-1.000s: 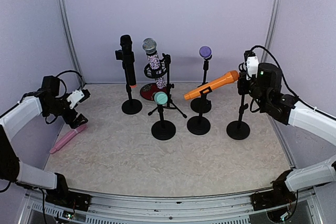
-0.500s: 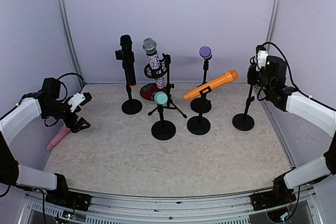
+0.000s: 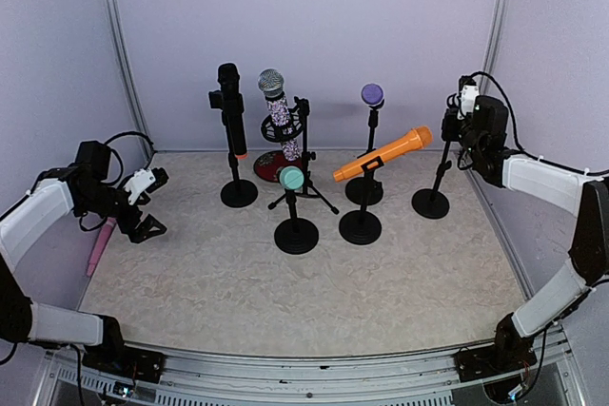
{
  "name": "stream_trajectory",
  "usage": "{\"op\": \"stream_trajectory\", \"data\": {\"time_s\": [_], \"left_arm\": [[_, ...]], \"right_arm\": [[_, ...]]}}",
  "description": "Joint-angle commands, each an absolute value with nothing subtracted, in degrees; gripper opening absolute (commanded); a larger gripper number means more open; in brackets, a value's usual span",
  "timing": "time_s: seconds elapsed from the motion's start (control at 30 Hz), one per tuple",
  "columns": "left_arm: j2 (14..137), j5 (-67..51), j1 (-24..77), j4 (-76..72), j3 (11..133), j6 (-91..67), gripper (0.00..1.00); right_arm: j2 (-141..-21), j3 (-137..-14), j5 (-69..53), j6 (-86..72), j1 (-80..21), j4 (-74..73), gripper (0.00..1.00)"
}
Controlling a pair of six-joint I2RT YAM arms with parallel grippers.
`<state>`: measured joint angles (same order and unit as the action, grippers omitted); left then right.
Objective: Remove the microphone from the stand
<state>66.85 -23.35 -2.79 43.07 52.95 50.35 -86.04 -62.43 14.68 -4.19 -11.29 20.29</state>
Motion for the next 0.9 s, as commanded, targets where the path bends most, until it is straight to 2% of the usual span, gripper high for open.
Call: {"op": "stream_trajectory", "data": {"time_s": [0.0, 0.13, 0.2, 0.27, 0.43, 0.63, 0.7, 0.87], "left_arm": [[65.7, -25.2, -2.2, 44.3, 54.2, 50.1, 0.99], [65.8, -25.7, -1.6, 44.4, 54.5, 49.6, 0.99], [65.8, -25.9, -1.2, 44.6, 54.8, 49.3, 0.99], [65.7, -26.5, -0.7, 44.8, 55.2, 49.0, 0.99], [66.2, -28.1, -0.1, 44.8, 56.2, 47.9, 0.99], [67.5, -29.8, 0.0, 44.3, 57.4, 46.5, 0.99], [67.8, -30.2, 0.0, 43.9, 57.7, 46.3, 0.99], [69.0, -31.3, 0.1, 42.8, 58.7, 44.4, 0.99]], "right_arm": [[-87.1, -64.0, 13.6, -6.1, -10.6, 22.8, 0.39], [-84.6, -62.7, 13.6, -6.6, -10.6, 21.1, 0.75], [-82.6, -62.9, 13.2, -6.5, -10.6, 19.6, 0.86], [-80.1, -63.1, 12.5, -6.7, -10.6, 18.3, 0.93], [-73.2, -63.8, 9.8, -7.3, -10.6, 15.0, 0.95], [-67.2, -65.5, 4.3, -7.2, -13.2, 10.1, 0.91], [-66.3, -65.4, 4.3, -5.8, -17.8, 8.9, 0.90], [-65.7, -61.6, 10.0, -1.7, -36.8, 10.6, 0.92]]}}
